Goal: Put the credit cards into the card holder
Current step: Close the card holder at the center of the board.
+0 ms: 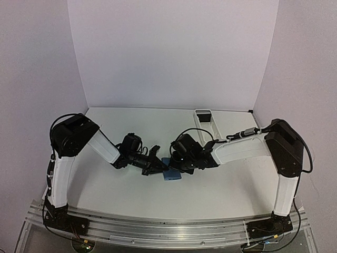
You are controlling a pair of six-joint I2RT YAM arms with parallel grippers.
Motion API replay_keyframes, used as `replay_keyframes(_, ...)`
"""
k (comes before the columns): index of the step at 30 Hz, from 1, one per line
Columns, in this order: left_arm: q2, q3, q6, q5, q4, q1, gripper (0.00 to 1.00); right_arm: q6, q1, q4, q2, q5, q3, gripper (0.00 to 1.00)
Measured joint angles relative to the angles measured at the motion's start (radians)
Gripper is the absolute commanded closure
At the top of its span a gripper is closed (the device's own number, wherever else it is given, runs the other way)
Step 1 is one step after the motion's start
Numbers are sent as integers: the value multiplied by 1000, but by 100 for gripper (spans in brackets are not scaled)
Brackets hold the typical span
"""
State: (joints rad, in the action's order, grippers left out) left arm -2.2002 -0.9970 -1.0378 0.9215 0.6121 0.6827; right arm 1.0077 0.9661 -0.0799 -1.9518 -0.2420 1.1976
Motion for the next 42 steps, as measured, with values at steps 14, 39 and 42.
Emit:
replay_keyframes(14, -2, -3, -2, -1, 0, 3, 100, -14, 6, 9, 0, -31, -2, 100)
replay_keyframes(39, -2, -3, -3, -1, 0, 3, 100, -25, 14, -15, -11, -39, 3, 100)
replay_keyframes(42, -2, -3, -3, -1, 0, 3, 100, -30, 16, -20, -12, -43, 5, 100)
